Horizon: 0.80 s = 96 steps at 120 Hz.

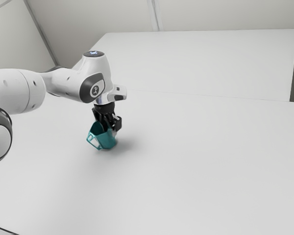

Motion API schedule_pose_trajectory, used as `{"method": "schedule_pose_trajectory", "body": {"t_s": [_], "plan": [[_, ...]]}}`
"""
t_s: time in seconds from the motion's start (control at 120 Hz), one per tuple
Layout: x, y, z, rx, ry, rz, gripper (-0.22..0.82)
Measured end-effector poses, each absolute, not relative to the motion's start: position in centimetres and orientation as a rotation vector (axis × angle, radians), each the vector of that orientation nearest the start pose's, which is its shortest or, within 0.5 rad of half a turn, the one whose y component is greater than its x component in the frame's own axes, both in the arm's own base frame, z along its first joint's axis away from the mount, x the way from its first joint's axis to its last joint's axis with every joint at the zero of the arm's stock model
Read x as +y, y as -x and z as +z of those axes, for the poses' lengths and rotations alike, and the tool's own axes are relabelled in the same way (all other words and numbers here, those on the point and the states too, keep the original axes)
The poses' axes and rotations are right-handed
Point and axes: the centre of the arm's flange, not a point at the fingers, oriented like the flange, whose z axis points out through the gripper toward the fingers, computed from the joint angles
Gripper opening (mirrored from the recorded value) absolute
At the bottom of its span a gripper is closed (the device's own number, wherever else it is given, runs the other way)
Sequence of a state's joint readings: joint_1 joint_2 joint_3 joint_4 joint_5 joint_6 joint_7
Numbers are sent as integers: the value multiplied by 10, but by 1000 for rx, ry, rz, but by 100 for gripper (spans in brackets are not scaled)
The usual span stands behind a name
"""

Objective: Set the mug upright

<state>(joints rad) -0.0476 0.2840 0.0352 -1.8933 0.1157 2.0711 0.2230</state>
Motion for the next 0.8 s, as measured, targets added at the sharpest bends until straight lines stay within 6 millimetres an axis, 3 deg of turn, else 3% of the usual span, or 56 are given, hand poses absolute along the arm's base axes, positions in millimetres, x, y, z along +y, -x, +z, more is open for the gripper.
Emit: {"method": "schedule_pose_trajectory", "body": {"t_s": [0.142,0.208,0.475,0.717,0.8], "plan": [[-3,-607,348,454,3007,176,44],[-3,-607,358,455,3007,152,48],[-20,-594,449,476,3004,-3,57],[-21,-596,534,359,3119,-109,59],[-21,-595,547,336,3146,-97,60]]}}
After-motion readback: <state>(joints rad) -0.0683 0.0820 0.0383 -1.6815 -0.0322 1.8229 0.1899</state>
